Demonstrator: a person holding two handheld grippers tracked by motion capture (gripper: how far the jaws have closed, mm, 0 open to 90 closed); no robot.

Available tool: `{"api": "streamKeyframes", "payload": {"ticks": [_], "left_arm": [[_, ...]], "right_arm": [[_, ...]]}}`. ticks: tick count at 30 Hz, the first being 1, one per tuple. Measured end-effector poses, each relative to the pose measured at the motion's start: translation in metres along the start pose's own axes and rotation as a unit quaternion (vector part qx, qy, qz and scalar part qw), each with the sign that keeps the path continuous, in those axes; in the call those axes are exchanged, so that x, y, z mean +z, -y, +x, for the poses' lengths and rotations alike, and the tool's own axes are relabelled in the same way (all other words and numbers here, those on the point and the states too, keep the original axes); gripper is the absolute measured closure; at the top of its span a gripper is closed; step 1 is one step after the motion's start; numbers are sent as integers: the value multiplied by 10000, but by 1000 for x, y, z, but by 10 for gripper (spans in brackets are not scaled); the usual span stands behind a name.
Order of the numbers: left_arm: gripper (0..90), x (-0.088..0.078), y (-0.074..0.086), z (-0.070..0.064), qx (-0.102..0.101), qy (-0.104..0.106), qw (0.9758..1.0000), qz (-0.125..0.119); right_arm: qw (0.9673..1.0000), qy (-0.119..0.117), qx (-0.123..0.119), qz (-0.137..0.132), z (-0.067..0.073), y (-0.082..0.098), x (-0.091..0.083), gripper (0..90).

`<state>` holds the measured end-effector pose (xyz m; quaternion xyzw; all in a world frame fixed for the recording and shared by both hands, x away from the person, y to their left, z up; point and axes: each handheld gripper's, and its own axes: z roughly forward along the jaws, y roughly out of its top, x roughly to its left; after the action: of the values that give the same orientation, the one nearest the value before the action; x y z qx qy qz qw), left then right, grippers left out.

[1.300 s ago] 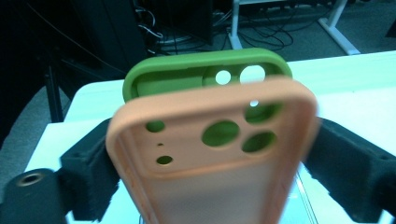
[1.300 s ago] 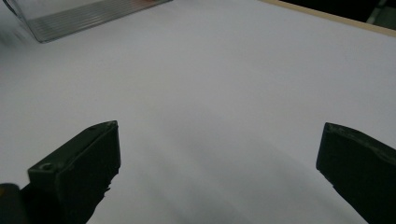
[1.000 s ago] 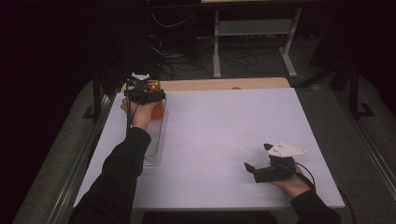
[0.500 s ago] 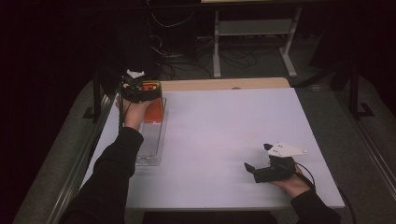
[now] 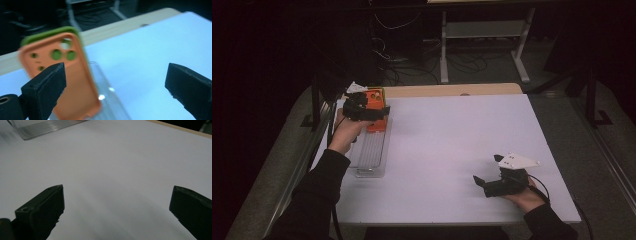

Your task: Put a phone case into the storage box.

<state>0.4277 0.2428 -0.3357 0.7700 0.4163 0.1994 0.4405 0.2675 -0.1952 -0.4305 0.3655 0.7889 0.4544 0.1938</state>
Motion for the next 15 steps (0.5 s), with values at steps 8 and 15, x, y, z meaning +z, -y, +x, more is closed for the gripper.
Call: {"api": "streamKeyframes", "payload": {"ticks": [8,15], "left_arm": [[30,-21,17,-30,404,734,9964,-104],[30,-34,38,-45,723,950,9928,-100]], "right_arm": [[10000,-79,-43,30,0,-3,-4,0],[9995,-300,-84,94,2,-6,-7,0]]}}
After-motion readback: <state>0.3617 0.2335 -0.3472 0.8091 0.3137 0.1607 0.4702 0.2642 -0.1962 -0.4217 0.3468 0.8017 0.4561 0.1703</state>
